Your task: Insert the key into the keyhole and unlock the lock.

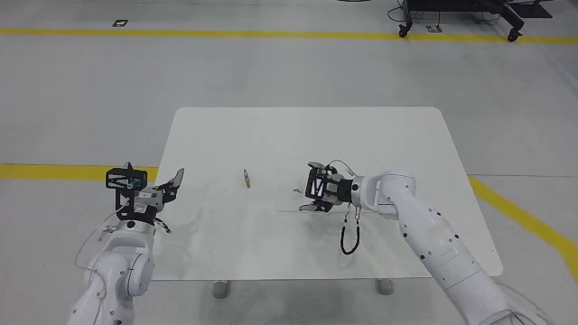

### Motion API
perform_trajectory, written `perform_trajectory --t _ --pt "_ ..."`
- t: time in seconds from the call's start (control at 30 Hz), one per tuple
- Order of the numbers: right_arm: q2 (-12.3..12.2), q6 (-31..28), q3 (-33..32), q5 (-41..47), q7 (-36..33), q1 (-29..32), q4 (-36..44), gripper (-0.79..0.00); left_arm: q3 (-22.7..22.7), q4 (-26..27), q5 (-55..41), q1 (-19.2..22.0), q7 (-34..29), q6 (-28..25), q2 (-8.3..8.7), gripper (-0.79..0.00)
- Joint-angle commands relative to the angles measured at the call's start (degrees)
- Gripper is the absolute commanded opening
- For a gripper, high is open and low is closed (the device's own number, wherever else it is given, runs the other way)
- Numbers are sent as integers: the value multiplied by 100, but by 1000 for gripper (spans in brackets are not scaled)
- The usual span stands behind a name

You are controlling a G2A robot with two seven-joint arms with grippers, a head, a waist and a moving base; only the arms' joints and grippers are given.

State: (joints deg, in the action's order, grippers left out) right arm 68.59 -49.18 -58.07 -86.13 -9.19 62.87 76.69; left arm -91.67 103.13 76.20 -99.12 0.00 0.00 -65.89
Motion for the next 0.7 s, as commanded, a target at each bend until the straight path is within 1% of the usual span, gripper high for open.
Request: perform_trajectory --t 0.0,0.03,0.07,0.1,0.17,0.4,0.6,0.63,0.67 --pt "50 -85 162 36 -120 -260 -316 -105 0 0 0 0 0 0 0 0" --pt "80 -149 250 76 -180 -382 -456 -126 0 0 0 0 0 0 0 0" --pt "111 -223 329 146 -222 -503 -607 -265 0 0 0 0 0 0 0 0" --pt "143 -293 400 226 -269 -627 -772 -308 0 0 0 0 0 0 0 0" --pt "209 -387 542 364 -379 -867 -1076 -369 0 0 0 0 0 0 0 0" --pt "485 -595 1144 704 -628 -1495 -1861 -431 0 0 0 0 0 0 0 0" --pt "730 -664 1584 937 -786 -1875 -2444 -431 0 0 0 0 0 0 0 0" --pt "767 -647 1639 971 -809 -1922 -2518 -437 0 0 0 0 0 0 0 0" --pt "800 -650 1690 1000 -814 -1962 -2579 -462 0 0 0 0 0 0 0 0"
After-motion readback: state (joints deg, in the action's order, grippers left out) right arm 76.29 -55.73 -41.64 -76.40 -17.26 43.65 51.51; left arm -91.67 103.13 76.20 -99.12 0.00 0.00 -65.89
